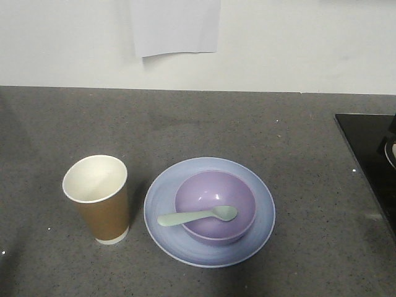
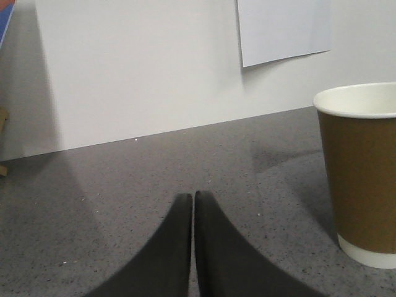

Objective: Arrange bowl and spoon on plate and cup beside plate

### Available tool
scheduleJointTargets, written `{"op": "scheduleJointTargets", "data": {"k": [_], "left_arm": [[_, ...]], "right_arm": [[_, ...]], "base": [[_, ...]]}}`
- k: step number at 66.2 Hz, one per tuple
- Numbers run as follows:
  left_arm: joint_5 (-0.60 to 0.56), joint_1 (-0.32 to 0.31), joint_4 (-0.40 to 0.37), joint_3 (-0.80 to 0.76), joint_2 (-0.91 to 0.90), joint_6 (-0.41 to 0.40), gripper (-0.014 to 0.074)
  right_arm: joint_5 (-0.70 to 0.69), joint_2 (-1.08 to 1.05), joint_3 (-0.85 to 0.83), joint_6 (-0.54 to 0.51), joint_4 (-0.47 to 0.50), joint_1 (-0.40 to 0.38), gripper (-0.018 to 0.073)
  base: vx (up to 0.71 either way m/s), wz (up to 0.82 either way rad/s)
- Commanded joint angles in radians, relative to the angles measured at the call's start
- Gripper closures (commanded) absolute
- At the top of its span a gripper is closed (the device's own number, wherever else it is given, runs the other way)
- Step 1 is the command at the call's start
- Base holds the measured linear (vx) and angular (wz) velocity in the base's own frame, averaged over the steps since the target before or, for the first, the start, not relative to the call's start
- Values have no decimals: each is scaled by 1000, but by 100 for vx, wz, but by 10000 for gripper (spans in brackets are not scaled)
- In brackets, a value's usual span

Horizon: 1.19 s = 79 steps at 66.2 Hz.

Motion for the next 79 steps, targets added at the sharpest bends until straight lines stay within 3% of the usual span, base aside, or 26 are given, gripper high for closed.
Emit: {"op": "scheduleJointTargets", "data": {"k": [1, 7, 14, 79], "left_arm": [[-79, 2, 118, -8, -4, -131, 603], [-79, 2, 235, -8, -4, -281, 603], [-79, 2, 278, -8, -4, -358, 603], [-78, 2, 278, -8, -4, -358, 603]], "right_arm": [[-73, 12, -25, -3, -2, -6, 562], [-73, 12, -25, -3, -2, -6, 562], [-73, 12, -25, -3, -2, -6, 562], [-73, 11, -25, -3, 1, -6, 562]], "base": [[0, 0], [0, 0], [0, 0], [0, 0]]}}
